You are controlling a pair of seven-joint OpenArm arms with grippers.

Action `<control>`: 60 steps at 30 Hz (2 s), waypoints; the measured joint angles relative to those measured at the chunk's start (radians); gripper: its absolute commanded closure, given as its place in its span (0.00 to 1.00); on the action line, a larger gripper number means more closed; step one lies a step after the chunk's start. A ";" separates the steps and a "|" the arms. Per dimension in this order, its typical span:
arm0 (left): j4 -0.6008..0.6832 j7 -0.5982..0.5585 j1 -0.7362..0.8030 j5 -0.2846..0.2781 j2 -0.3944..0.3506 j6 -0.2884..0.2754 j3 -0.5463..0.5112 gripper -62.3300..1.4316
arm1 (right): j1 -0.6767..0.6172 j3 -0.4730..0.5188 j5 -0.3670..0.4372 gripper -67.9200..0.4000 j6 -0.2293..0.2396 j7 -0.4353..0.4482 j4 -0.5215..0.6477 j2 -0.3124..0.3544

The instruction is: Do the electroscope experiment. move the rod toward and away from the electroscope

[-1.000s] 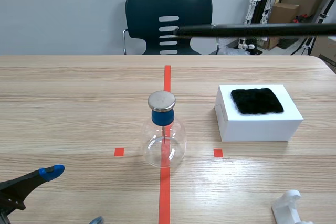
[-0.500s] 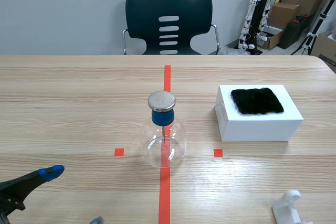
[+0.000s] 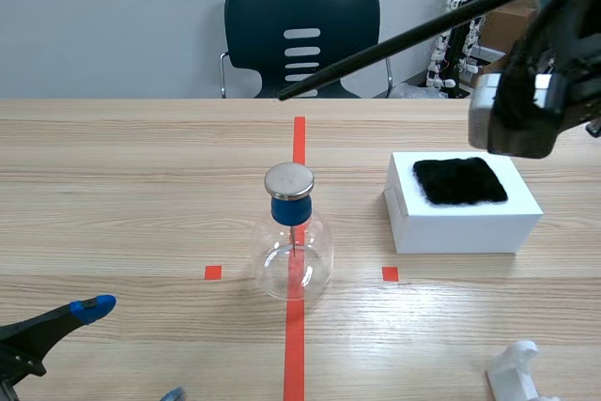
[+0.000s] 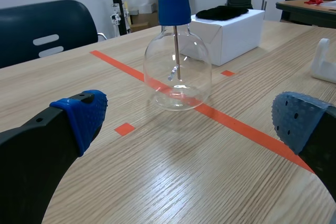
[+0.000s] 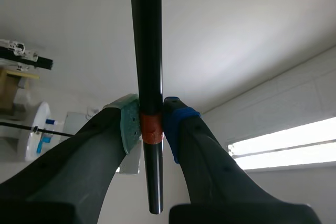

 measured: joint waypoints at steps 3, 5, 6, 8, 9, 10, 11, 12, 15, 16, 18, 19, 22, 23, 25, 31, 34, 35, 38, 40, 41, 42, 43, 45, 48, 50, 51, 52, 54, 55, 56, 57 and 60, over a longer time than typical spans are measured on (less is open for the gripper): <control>0.000 0.000 0.000 0.000 0.000 0.000 0.000 0.00 | 0.047 -0.042 -0.036 0.98 0.003 0.000 -0.027 -0.002; 0.000 0.000 0.000 0.000 0.000 0.000 0.000 0.00 | 0.074 -0.065 -0.051 0.98 0.014 0.000 -0.052 -0.002; 0.000 0.000 0.000 0.000 0.000 0.000 0.000 0.00 | 0.084 -0.075 -0.058 0.98 0.020 0.000 -0.065 -0.002; 0.000 0.000 0.000 0.000 0.000 0.000 0.000 0.00 | 0.100 -0.098 -0.060 0.98 0.035 0.000 -0.090 -0.002; 0.000 0.000 0.000 0.000 0.000 0.000 0.000 0.00 | 0.106 -0.109 -0.069 0.98 0.035 0.001 -0.101 -0.002; 0.000 0.000 0.000 0.000 0.000 0.000 0.000 0.00 | 0.112 -0.120 -0.075 0.98 0.035 0.002 -0.111 -0.002; 0.000 0.000 0.000 0.000 0.000 0.000 0.000 0.00 | 0.118 -0.130 -0.075 0.98 0.035 0.004 -0.118 -0.002; 0.000 0.000 0.000 0.000 0.000 0.000 0.000 0.00 | 0.123 -0.138 -0.075 0.98 0.035 0.004 -0.125 -0.002; 0.000 0.000 0.000 0.000 0.000 0.000 0.000 0.00 | 0.137 -0.156 -0.077 0.98 0.035 0.011 -0.134 -0.002; 0.000 0.000 0.000 0.000 0.000 0.000 0.000 0.00 | 0.141 -0.162 -0.077 0.98 0.034 0.012 -0.136 -0.002; 0.000 0.000 0.000 0.000 0.000 0.000 0.000 0.00 | 0.145 -0.169 -0.080 0.98 0.035 0.016 -0.137 -0.002; 0.000 0.000 0.000 0.000 0.000 0.000 0.000 0.00 | 0.145 -0.171 -0.090 0.98 0.035 0.018 -0.137 -0.002; 0.000 0.000 0.000 0.000 0.000 0.000 0.000 0.00 | 0.146 -0.176 -0.093 0.98 0.060 0.031 -0.138 -0.002; 0.000 0.000 0.000 0.000 0.000 0.000 0.000 0.00 | 0.145 -0.176 -0.093 0.98 0.061 0.031 -0.141 -0.002; 0.000 0.000 0.000 0.000 0.000 0.000 0.000 0.00 | 0.146 -0.175 -0.093 0.98 0.060 0.030 -0.144 -0.002; 0.000 0.000 0.000 0.000 0.000 0.000 0.000 0.00 | 0.146 -0.175 -0.100 0.98 0.058 0.030 -0.144 -0.002; 0.000 0.000 0.000 0.000 0.000 0.000 0.000 0.00 | 0.146 -0.175 -0.100 0.98 0.058 0.030 -0.144 -0.002; 0.000 0.000 0.000 0.000 0.000 0.000 0.000 0.00 | 0.146 -0.175 -0.100 0.98 0.058 0.030 -0.144 -0.002; 0.000 0.000 0.000 0.000 0.000 0.000 0.000 0.00 | 0.146 -0.175 -0.100 0.98 0.058 0.030 -0.144 -0.002; 0.000 0.000 0.000 0.000 0.000 0.000 0.000 0.00 | 0.146 -0.175 -0.100 0.98 0.058 0.030 -0.144 -0.002; 0.000 0.000 0.000 0.000 0.000 0.000 0.000 0.00 | 0.146 -0.175 -0.100 0.98 0.058 0.030 -0.144 -0.002; 0.000 0.000 0.000 0.000 0.000 0.000 0.000 0.00 | 0.146 -0.175 -0.100 0.98 0.058 0.030 -0.144 -0.002; 0.000 0.000 0.000 0.000 0.000 0.000 0.000 0.00 | 0.146 -0.175 -0.100 0.98 0.058 0.030 -0.144 -0.002; 0.000 0.000 0.000 0.000 0.000 0.000 0.000 0.00 | 0.146 -0.175 -0.101 0.98 0.060 0.030 -0.144 -0.002; 0.000 0.000 0.000 0.000 0.000 0.000 0.000 0.00 | 0.146 -0.175 -0.104 0.98 0.080 0.030 -0.144 -0.002; 0.000 0.000 0.000 0.000 0.000 0.000 0.000 0.00 | 0.145 -0.175 -0.104 0.98 0.080 0.030 -0.144 -0.002; 0.000 0.000 0.000 0.000 0.000 0.000 0.000 0.00 | 0.146 -0.175 -0.104 0.98 0.079 0.030 -0.144 -0.002; 0.000 0.000 0.000 0.000 0.000 0.000 0.000 0.00 | 0.146 -0.175 -0.104 0.98 0.079 0.030 -0.144 -0.002; 0.000 0.000 0.000 0.000 0.000 0.000 0.000 0.00 | 0.146 -0.175 -0.104 0.98 0.080 0.030 -0.144 -0.002; 0.000 0.000 0.000 0.000 0.000 0.000 0.000 0.00 | 0.146 -0.175 -0.104 0.98 0.079 0.030 -0.144 -0.002; 0.000 0.000 0.000 0.000 0.000 0.000 0.000 0.00 | 0.146 -0.175 -0.104 0.98 0.076 0.030 -0.144 -0.002; 0.000 0.000 0.000 0.000 0.000 0.000 0.000 0.00 | 0.146 -0.175 -0.104 0.98 0.073 0.030 -0.144 -0.002; 0.000 0.000 0.000 0.000 0.000 0.000 0.000 0.00 | 0.146 -0.175 -0.104 0.98 0.071 0.030 -0.144 -0.002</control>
